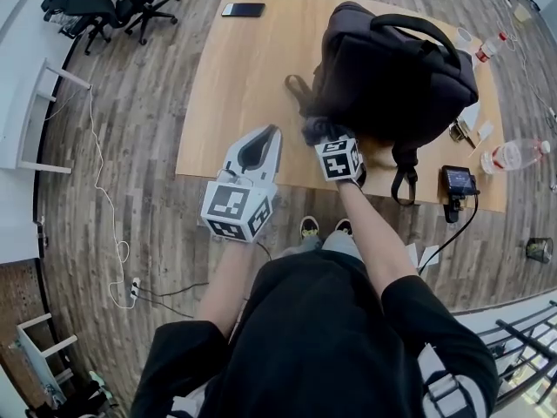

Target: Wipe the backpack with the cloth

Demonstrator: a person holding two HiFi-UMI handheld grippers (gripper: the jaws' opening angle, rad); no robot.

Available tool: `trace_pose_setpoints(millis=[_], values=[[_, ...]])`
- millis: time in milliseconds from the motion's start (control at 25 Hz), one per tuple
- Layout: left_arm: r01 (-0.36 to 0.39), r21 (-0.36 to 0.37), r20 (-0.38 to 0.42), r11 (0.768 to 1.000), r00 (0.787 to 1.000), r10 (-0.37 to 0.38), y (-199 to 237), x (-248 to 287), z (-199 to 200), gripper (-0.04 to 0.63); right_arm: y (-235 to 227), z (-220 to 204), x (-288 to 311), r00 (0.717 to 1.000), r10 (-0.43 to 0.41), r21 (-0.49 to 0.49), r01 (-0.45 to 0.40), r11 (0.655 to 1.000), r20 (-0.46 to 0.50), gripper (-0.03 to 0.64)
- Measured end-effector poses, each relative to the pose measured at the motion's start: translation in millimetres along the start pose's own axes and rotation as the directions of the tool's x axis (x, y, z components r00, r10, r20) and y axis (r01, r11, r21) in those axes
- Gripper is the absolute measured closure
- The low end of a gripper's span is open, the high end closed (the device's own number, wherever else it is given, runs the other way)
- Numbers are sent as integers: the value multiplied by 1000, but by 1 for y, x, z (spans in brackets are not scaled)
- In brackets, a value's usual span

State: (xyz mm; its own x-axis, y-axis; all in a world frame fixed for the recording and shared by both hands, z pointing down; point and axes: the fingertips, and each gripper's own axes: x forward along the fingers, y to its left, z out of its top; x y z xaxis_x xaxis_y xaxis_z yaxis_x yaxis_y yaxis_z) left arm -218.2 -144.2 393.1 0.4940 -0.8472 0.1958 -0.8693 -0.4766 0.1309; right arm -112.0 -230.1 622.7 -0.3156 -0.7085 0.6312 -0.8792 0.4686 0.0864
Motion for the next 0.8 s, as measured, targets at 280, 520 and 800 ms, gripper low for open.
trace_pose_setpoints(millis=[280, 520, 800], values=[[142, 114, -43, 983, 990, -138, -29, 60, 11, 275, -21, -2, -24, 997, -32, 58, 28, 998, 72, 568], [263, 200, -99, 944, 964, -248, -54, 124, 4, 238, -27, 27, -111, 964, -62, 84, 42, 996, 257, 566], [276, 168, -109, 946, 959, -260, -62, 149, 1, 304, -64, 68, -174, 892, -187, 164, 129, 978, 411, 566]])
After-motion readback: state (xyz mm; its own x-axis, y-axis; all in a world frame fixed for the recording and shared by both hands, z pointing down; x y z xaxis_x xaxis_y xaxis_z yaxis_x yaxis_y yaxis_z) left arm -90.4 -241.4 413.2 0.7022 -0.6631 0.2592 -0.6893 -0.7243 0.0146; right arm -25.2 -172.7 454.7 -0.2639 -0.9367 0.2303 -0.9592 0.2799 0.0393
